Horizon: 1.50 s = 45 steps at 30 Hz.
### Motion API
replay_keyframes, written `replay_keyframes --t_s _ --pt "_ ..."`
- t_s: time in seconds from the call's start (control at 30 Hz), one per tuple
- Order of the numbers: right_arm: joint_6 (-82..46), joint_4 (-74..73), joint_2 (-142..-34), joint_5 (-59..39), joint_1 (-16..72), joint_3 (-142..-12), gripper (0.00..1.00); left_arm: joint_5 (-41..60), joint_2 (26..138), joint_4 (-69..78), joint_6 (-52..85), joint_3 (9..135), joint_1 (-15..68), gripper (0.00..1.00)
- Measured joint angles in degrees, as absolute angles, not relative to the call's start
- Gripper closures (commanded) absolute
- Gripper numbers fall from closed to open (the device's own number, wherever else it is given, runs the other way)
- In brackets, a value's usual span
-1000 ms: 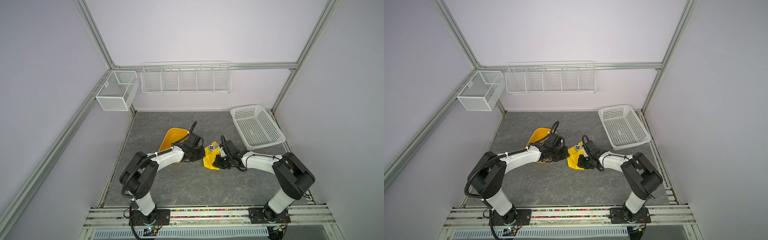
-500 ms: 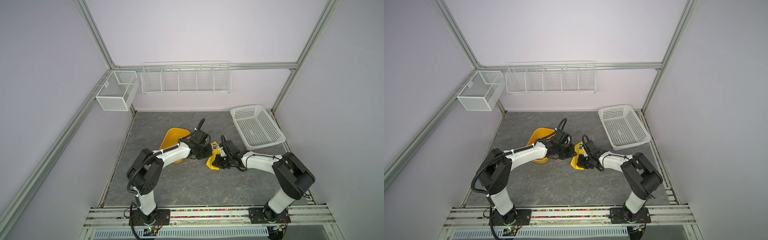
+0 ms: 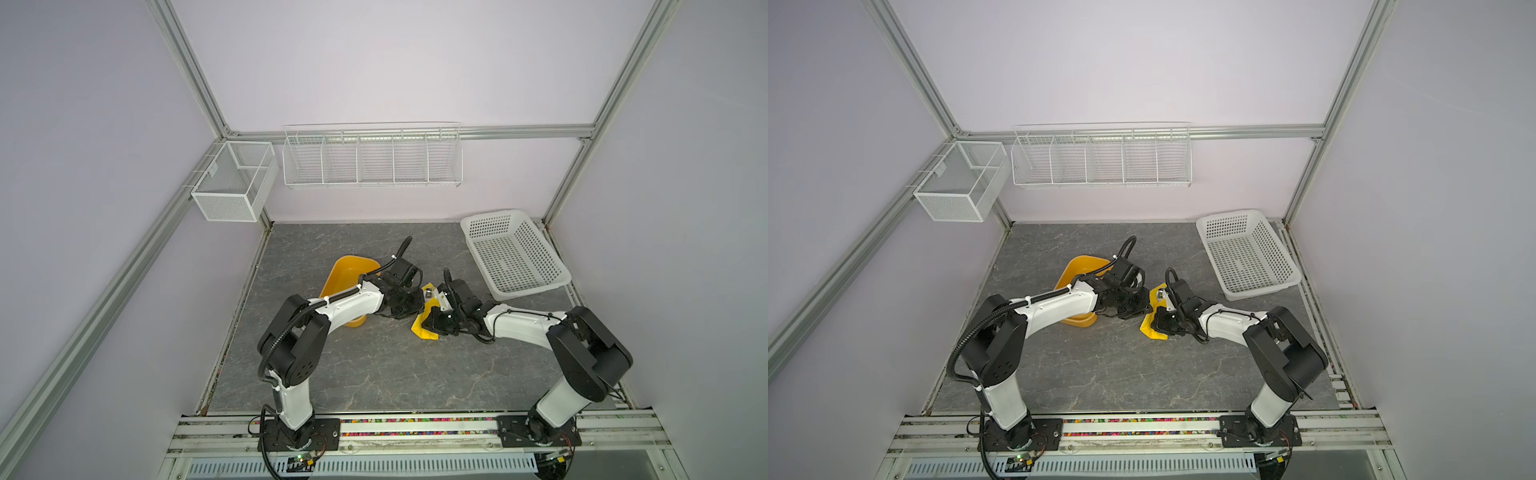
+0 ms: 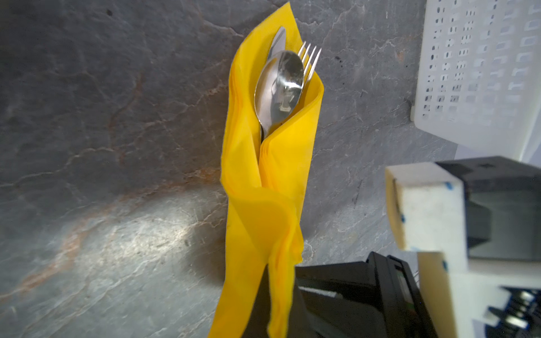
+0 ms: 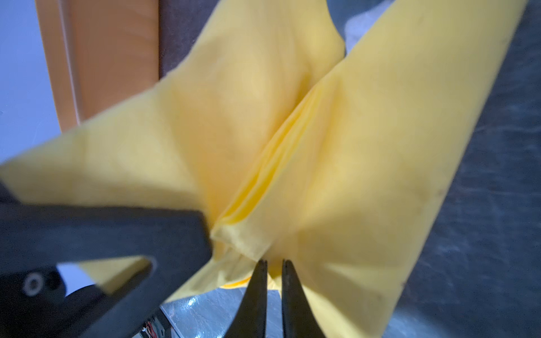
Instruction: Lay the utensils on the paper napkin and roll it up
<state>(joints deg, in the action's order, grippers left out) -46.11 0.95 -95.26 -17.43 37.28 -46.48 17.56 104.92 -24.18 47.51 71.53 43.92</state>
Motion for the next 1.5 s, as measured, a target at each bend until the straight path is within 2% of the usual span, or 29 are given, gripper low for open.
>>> replay_keyframes --t_s 0.33,0.87,1.03,1.5 --pt "-48.45 -2.92 -96.25 -17.69 37.1 -43.35 0.85 19.11 106.94 -23.05 49.39 71.53 44.82 0.98" --pt "-49.87 -5.61 -88.33 -17.8 34.87 -37.28 0.8 18.9 109.86 -21.37 51.83 72.23 45.39 0.98" --pt "-50.13 -4.36 -85.93 -16.64 33.71 -35.9 0.86 18.85 109.86 -21.37 51.86 72.23 45.39 0.98" --pt "-49.95 -5.89 -90.76 -17.26 33.45 -36.47 0.88 19.4 109.86 -22.28 52.64 74.37 45.41 0.95"
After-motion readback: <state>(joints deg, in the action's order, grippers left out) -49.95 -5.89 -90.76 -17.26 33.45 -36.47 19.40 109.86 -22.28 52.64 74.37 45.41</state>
